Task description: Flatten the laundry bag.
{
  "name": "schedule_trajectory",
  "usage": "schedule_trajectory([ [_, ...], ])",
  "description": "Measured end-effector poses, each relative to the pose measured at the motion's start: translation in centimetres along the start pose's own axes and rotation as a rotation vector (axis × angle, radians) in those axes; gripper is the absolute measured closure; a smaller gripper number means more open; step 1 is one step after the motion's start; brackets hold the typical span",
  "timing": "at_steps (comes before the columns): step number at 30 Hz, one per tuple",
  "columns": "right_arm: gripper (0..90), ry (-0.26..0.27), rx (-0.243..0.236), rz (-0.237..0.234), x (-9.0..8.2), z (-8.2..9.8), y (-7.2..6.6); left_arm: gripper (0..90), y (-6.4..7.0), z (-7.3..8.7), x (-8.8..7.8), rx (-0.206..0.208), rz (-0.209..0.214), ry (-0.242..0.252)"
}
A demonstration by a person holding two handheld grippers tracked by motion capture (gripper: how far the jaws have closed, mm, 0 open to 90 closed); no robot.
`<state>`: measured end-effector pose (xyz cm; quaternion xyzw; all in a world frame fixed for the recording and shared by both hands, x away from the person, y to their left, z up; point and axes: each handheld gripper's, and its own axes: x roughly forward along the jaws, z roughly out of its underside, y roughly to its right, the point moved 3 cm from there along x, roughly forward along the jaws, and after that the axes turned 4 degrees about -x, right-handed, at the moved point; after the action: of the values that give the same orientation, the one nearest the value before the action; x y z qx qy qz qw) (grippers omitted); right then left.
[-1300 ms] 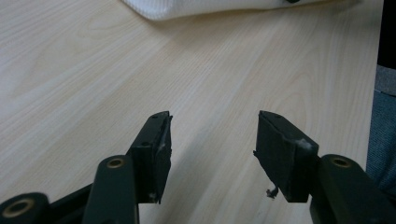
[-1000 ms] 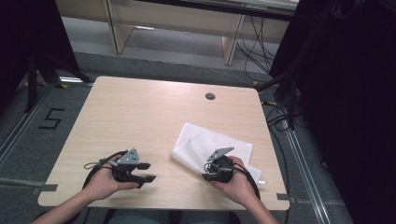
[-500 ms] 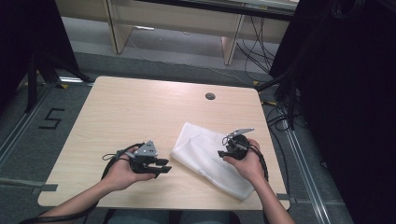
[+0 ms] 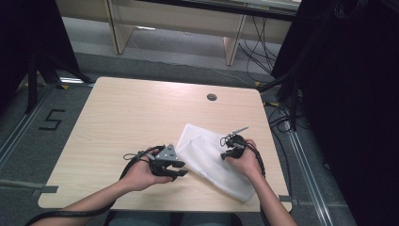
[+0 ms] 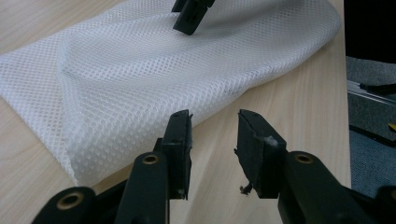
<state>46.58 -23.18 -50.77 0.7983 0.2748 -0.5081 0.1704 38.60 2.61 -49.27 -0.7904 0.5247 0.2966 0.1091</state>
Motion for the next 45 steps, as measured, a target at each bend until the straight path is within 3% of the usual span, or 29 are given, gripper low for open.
schedule_trajectory([
  [1,83.1,0.007,-0.029,0.0,0.1,-0.1,0.0,65.3,-0.1,0.0,0.0,0.016,-0.003,0.008],
  [3,88.5,-0.005,-0.02,-0.011,0.1,-0.3,-0.5,65.9,-0.1,0.2,0.0,-0.006,-0.003,0.007],
  [4,89.2,-0.004,-0.05,-0.016,0.1,-0.6,-0.5,66.5,0.0,0.2,0.0,-0.005,-0.001,-0.003],
  [5,89.2,-0.004,-0.05,-0.016,0.1,-0.6,-0.5,66.7,0.0,0.2,0.0,-0.005,-0.001,-0.003],
  [6,89.3,-0.011,-0.047,-0.026,-0.1,-0.7,-0.7,66.7,-0.1,0.2,0.1,0.02,-0.001,-0.006],
  [7,89.3,0.019,-0.068,-0.018,-0.3,-1.0,-0.8,66.8,0.1,0.3,0.2,-0.007,0.008,-0.007],
  [8,89.4,0.017,-0.052,-0.016,-0.7,-1.2,-1.1,66.9,0.2,0.4,0.3,-0.002,0.01,0.002],
  [11,89.4,0.075,-0.088,-0.024,-2.3,-2.3,-1.8,66.5,0.3,0.7,0.7,0.001,0.021,-0.008],
  [12,89.4,0.104,-0.125,-0.024,-2.6,-2.7,-2.0,66.4,0.3,0.8,0.9,0.001,0.023,-0.005],
  [15,89.4,0.12,-0.136,-0.019,-3.6,-3.2,-2.6,66.0,0.3,1.0,1.1,0.009,0.022,-0.006],
  [16,89.4,0.148,-0.154,-0.024,-4.5,-3.7,-3.5,66.0,0.2,1.2,1.2,0.007,0.026,-0.014],
  [17,89.4,0.148,-0.154,-0.024,-4.5,-3.7,-3.5,66.0,0.2,1.3,1.3,0.006,0.023,-0.008],
  [18,89.4,0.151,-0.133,-0.044,-5.3,-3.8,-4.6,65.9,0.2,1.4,1.4,0.002,0.021,-0.012],
  [23,89.2,0.199,-0.185,-0.053,-6.2,-3.9,-5.7,66.1,-0.6,2.0,1.7,0.0,-0.022,-0.054],
  [26,89.3,0.205,-0.183,-0.066,-6.5,-4.0,-6.0,66.2,-0.8,2.0,1.6,-0.015,-0.037,-0.064],
  [27,89.2,0.214,-0.191,-0.061,-6.6,-4.0,-6.0,66.2,-1.0,2.0,1.6,0.004,-0.043,-0.069],
  [28,89.3,0.246,-0.177,-0.072,-6.6,-4.1,-6.2,66.2,-1.0,2.0,1.6,-0.012,-0.048,-0.068],
  [30,89.3,0.229,-0.195,-0.062,-6.9,-4.1,-6.1,66.2,-1.2,1.9,1.6,-0.017,-0.057,-0.072],
  [33,89.3,0.26,-0.182,-0.069,-7.3,-4.3,-6.6,66.4,-1.6,1.6,1.9,-0.009,-0.067,-0.081],
  [34,89.3,0.256,-0.201,-0.062,-7.4,-4.3,-6.5,66.4,-1.7,1.4,1.9,-0.008,-0.069,-0.085],
  [35,89.3,0.246,-0.2,-0.078,-7.9,-4.3,-6.8,66.4,-1.8,1.2,2.3,-0.018,-0.078,-0.061],
  [38,89.3,0.253,-0.211,-0.088,-8.3,-4.2,-7.2,66.2,-2.2,0.9,2.4,-0.034,-0.093,-0.057],
  [39,89.2,0.273,-0.253,-0.099,-8.3,-4.4,-7.2,66.1,-2.4,0.9,2.4,-0.015,-0.101,-0.061],
  [45,89.2,0.296,-0.261,-0.088,-8.7,-4.4,-8.0,64.8,-3.2,0.9,2.4,-0.046,-0.123,-0.053],
])
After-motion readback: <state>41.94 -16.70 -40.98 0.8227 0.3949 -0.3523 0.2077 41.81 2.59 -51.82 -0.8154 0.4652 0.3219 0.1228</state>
